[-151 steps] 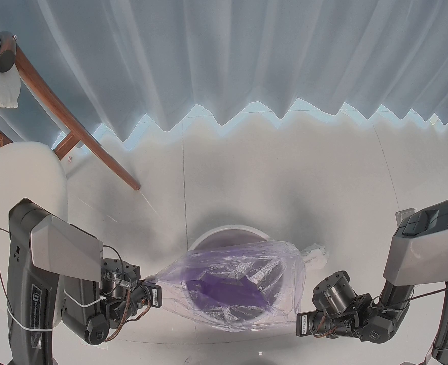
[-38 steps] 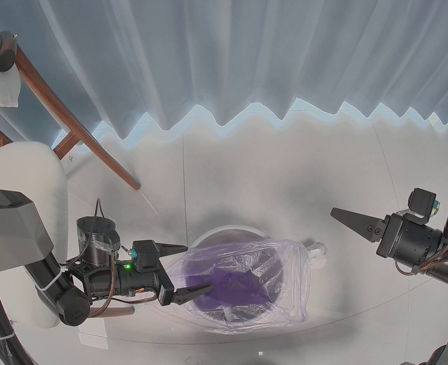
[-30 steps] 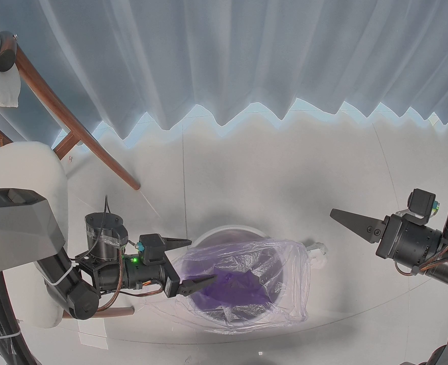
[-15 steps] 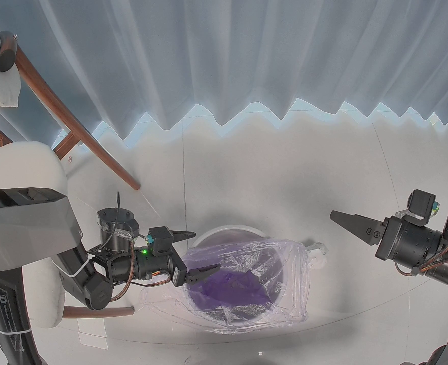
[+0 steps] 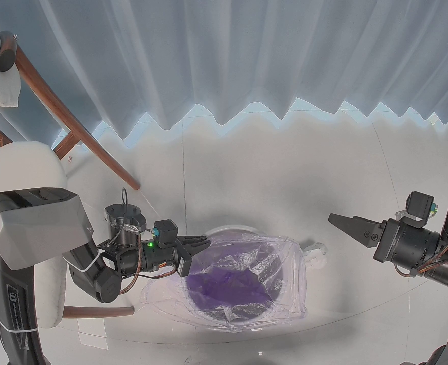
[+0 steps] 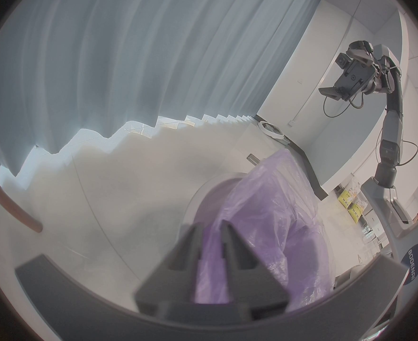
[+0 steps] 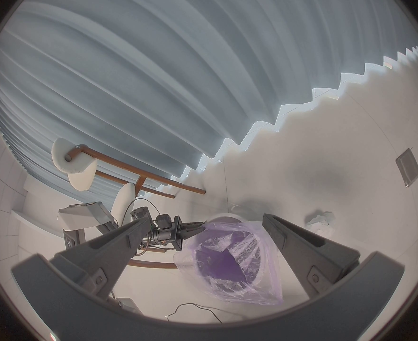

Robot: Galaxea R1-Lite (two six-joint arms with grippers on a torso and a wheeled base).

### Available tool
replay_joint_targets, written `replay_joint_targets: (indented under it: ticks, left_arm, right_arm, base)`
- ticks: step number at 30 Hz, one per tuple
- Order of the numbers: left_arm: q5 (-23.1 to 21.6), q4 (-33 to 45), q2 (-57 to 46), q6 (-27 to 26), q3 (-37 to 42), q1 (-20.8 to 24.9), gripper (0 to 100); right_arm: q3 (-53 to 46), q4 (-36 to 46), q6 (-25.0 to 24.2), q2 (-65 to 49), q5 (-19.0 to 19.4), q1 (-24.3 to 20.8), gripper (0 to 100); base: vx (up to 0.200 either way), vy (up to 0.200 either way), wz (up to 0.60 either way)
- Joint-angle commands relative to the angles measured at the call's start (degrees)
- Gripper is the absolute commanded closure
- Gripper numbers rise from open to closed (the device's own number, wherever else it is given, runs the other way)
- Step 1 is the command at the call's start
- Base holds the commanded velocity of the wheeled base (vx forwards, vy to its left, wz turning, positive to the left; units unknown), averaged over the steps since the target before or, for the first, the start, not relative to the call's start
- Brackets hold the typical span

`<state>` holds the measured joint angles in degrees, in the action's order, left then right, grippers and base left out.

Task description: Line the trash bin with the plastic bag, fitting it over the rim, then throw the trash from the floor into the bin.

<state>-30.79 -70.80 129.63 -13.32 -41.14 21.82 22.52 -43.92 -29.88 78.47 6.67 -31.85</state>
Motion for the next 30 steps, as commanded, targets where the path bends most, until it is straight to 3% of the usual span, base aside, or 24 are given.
replay_joint_targets:
  ticks: [1, 7, 13, 21, 24, 30]
  left_arm:
    - [0.12, -0.12, 0.62, 0.76, -1.13, 0.15, 100]
    - [0.56, -1.18, -0.35, 1.63, -2.54, -0.20, 100]
    - [2.84, -10.76, -3.25, 9.11, -2.01, 0.85, 100]
    - [4.43, -13.48, -3.25, 10.51, 0.10, 1.82, 100]
    - [4.51, -13.75, -3.16, 10.51, 0.89, 2.96, 100]
    - [4.60, -13.84, -2.98, 10.51, 1.07, 3.32, 100]
  right_arm:
    - [-0.46, 0.07, 0.17, 0.19, 0.10, 0.04, 0]
    - [-1.77, -0.37, 1.84, 4.76, 0.01, 0.13, 0]
    - [-8.37, -11.98, 7.99, 13.73, -0.08, 0.21, 0]
    - [-10.48, -27.27, 13.00, 26.56, -0.78, 0.65, 0]
    - [-10.39, -36.85, 15.90, 34.64, -2.54, 0.48, 0]
    - [-9.51, -45.73, 19.68, 44.05, -7.55, -1.54, 0]
  base:
    - [0.000, 0.000, 0.00]
    - [0.000, 0.000, 0.00]
    - [0.000, 0.000, 0.00]
    - [0.000, 0.000, 0.00]
    - [0.000, 0.000, 0.00]
    - [0.000, 0.000, 0.00]
